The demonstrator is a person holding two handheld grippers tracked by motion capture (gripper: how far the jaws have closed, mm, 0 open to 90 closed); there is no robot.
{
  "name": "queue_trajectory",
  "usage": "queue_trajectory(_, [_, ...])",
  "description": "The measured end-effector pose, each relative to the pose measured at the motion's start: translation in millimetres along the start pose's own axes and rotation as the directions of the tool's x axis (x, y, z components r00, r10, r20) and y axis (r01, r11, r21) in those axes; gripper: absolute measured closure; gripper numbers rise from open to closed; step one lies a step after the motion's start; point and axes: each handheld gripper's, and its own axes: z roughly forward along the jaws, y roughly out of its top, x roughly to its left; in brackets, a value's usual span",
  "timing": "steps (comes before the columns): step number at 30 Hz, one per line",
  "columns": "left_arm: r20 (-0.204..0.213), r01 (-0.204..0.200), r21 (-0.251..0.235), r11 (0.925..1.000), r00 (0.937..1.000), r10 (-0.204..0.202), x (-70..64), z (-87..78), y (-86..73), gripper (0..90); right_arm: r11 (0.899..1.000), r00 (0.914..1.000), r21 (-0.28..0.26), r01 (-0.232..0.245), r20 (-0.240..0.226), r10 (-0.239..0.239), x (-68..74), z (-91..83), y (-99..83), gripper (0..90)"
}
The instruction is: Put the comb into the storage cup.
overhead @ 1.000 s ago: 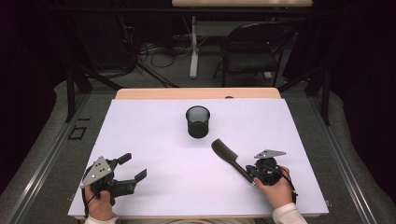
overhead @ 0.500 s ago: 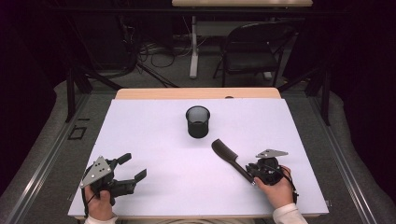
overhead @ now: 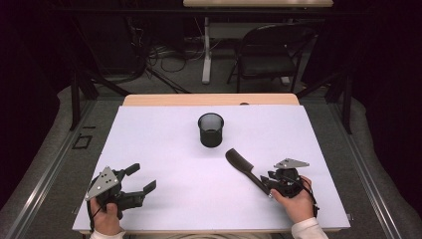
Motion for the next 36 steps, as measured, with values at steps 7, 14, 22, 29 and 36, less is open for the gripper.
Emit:
queue_trajectory(7, [0.001, -0.001, 0.004, 1.0, 1.0, 0.001, 0.0, 0.3, -0.2, 16.2, 0.999, 0.9999, -0.046, 0.013, 0.007, -0.013, 3.8, -6.1, 3.0, 50.1])
queue_trajectory(14, [0.0, 0.003, 0.006, 1.0, 1.0, -0.003, -0.1, 0.9, -0.7, 16.2, 0.997, 0.9997, -0.068, 0.023, -0.011, -0.023, 6.8, -9.2, 7.3, 46.1])
queue_trajectory(22, [-0.006, 0.012, 0.008, 0.9999, 0.9999, -0.011, 0.7, 0.7, -1.2, 16.2, 0.994, 0.9959, -0.07, 0.083, 0.04, -0.081, 7.9, -18.7, 17.9, 40.8])
queue_trajectory(29, [-0.005, 0.017, 0.001, 0.9999, 0.9998, -0.017, 0.9, 1.3, -1.6, 16.2, 0.997, 0.9968, -0.017, 0.075, 0.028, -0.075, 6.2, -25.5, 25.8, 32.9])
queue_trajectory(36, [-0.007, 0.016, 0.003, 0.9999, 0.9998, -0.016, 0.9, 1.1, -1.7, 16.2, 0.996, 0.9973, 0.057, 0.07, 0.017, -0.071, 3.6, -27.0, 33.5, 24.8])
